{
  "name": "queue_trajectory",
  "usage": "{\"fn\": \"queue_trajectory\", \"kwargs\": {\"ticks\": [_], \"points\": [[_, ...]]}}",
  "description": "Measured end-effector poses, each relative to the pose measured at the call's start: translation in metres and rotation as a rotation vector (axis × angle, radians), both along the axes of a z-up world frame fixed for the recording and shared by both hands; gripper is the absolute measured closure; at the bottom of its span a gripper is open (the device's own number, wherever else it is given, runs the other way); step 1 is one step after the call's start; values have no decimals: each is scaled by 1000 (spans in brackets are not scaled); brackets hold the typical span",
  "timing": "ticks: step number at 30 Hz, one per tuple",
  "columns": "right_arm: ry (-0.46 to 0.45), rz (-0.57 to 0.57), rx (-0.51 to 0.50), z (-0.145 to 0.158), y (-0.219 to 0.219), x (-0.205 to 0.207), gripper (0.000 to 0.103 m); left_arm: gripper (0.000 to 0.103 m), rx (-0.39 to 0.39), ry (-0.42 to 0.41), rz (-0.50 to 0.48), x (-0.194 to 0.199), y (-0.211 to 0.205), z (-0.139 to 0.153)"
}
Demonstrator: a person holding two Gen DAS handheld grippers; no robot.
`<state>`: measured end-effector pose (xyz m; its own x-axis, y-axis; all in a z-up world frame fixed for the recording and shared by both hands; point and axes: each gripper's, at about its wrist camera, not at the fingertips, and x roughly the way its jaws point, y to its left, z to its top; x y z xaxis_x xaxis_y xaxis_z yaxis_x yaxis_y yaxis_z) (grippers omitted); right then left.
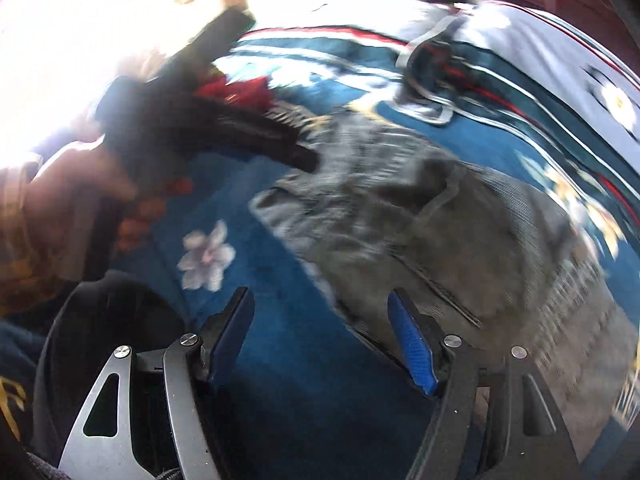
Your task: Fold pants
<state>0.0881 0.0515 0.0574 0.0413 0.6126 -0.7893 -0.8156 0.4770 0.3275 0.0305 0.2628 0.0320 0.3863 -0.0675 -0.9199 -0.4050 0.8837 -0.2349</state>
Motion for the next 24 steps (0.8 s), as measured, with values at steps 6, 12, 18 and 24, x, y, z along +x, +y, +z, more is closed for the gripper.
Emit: {"fn": "queue_trajectory", "kwargs": {"ticks": [6, 12, 18, 24], "points": [[-37, 84, -26, -11, 37, -6, 34, 37, -90, -8, 4, 3, 8, -18], [-80, 120, -78, -31, 62, -7, 34, 57, -114, -3, -51, 16, 3, -23], [-214, 164, -161, -46, 84, -20, 39, 62, -167, 1, -81, 23, 10, -30], [-407, 146, -274, -67, 93, -34, 67, 66, -252, -18, -52, 20, 24, -32]]}}
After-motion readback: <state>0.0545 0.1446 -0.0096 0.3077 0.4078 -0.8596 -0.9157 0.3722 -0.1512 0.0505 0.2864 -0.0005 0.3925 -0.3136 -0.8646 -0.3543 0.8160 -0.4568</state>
